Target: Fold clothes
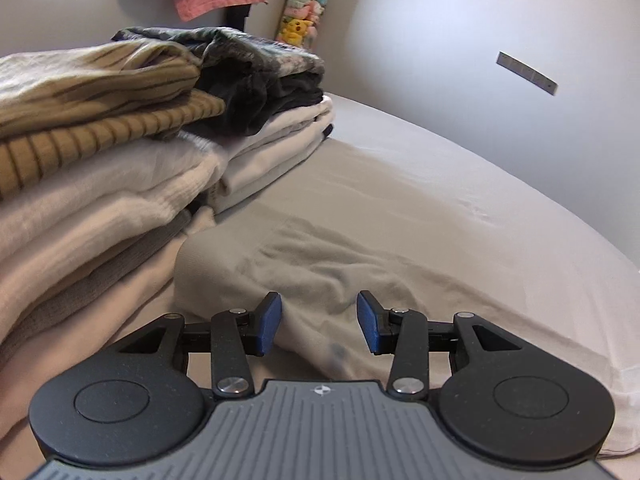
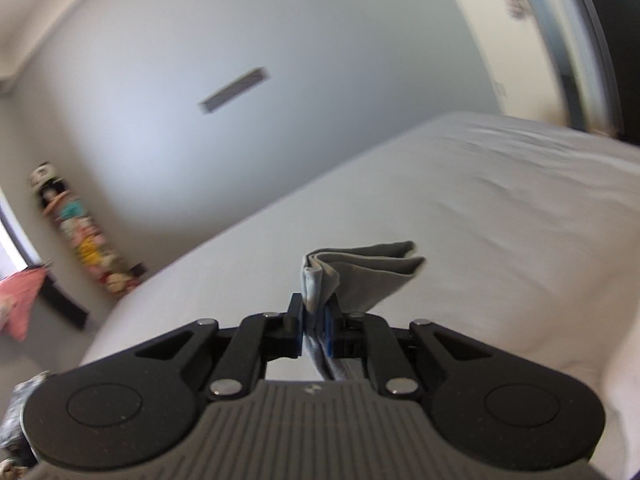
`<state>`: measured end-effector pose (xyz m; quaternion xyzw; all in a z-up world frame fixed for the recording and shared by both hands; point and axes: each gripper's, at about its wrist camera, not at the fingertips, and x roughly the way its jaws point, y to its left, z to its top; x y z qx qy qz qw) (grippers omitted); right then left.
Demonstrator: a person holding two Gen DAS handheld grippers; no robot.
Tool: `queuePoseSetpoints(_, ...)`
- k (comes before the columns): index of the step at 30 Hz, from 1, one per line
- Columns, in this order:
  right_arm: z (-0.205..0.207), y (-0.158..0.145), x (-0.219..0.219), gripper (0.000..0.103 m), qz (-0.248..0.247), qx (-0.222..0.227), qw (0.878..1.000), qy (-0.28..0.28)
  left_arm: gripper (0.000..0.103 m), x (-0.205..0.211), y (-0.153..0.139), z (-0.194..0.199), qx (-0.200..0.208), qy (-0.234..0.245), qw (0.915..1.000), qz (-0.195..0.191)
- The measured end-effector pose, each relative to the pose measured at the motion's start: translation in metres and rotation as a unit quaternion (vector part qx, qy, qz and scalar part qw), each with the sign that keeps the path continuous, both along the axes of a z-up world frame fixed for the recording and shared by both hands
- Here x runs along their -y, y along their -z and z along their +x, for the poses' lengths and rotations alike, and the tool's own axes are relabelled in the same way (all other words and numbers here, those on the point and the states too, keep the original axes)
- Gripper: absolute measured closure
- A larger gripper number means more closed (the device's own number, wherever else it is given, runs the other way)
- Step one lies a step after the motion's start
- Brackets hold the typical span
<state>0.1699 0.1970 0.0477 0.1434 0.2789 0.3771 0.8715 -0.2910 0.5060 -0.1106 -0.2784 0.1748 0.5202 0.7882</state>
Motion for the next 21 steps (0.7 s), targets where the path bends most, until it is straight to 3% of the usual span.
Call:
queuePoseSetpoints(6, -0.065, -0.049, -0.088, 0.092, 0.007, 0.035, 0.998, -0.054, 0.055, -0.007, -0.015, -0.011, 0.034, 0.023, 0.9991, -0.011)
queuePoseSetpoints(11, -0.12, -0.068, -0.16, 0.092, 0.004, 0.051, 0.993, -0.102, 0.055, -0.019, -0.02, -0.026, 0.061, 0.029, 0.9973, -0.028)
queuePoseSetpoints(16, -0.184, -0.068, -0.217, 0.092, 0.001, 0.054, 0.988, -0.147, 0.055, -0.035, -0.021, -0.039, 0.046, 0.029, 0.9982, -0.025)
queuePoseSetpoints(19, -0.216, -0.054, -0.251, 0.092, -0.002, 0.051, 0.982, -0.18, 0.07, -0.045, -0.018, -0.05, 0.043, 0.027, 0.9983, -0.028)
queuePoseSetpoints(21, -0.237, -0.039, -0.274, 0.092, -0.01, 0.047, 0.977, -0.207, 0.075, -0.051, -0.015, -0.055, 0.049, 0.024, 0.9979, -0.036)
